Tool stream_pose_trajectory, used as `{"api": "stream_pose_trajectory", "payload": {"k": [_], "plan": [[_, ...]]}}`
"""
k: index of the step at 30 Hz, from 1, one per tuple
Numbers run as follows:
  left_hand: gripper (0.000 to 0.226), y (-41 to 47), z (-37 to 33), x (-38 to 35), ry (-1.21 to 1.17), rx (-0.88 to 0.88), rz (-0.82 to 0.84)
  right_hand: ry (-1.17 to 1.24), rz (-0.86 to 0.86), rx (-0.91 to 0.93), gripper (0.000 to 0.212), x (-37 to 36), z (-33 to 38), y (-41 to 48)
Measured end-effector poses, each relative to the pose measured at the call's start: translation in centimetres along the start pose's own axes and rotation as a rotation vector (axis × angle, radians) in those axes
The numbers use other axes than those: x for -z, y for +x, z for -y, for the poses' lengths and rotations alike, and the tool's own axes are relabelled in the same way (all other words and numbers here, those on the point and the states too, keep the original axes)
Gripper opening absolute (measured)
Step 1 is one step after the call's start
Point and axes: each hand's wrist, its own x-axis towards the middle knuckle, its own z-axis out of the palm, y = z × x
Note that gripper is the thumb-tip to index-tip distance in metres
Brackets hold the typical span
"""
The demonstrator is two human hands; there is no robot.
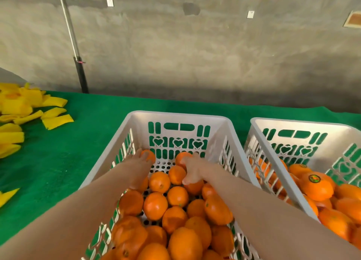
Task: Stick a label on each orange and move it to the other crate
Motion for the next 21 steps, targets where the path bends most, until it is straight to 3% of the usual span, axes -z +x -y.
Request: {"api": "stream_pose_trajectory", "payload": {"k": [3, 6, 9, 12, 16, 18, 21], "plan": [[0.087, 2.0, 0.3, -0.1, 0.080, 0.012, 0.099, 0.109, 0.037, -0.037, 0.091, -1.0, -0.1, 3.2], [0.084, 4.0, -0.2, 0.9, 0.181, 0.023, 0.240, 0.108, 0.017, -0.028, 0.087, -1.8, -0.2, 5.0], [0.095, 5.9, -0.6, 1.3, 0.238, 0.064, 0.357, 0.081, 0.033, -0.023, 0.087, -1.8, -0.7, 5.9], [0.090, 6.9, -1.0, 0.9, 0.230, 0.097, 0.348, 0.037, 0.058, 0.003, 0.092, -2.7, -0.9, 6.3], [0.104, 7.7, -0.9, 0.0, 0.233, 0.087, 0.416, 0.130, -0.043, -0.009, 0.089, -3.7, -0.8, 6.5], [0.098, 7.7, -0.5, -0.1, 0.289, 0.037, 0.452, 0.116, -0.076, -0.007, 0.090, -3.8, -0.8, 6.7], [0.096, 7.3, 0.4, 0.0, 0.241, 0.014, 0.389, 0.138, -0.087, -0.001, 0.092, -3.7, -0.8, 6.3]]}}
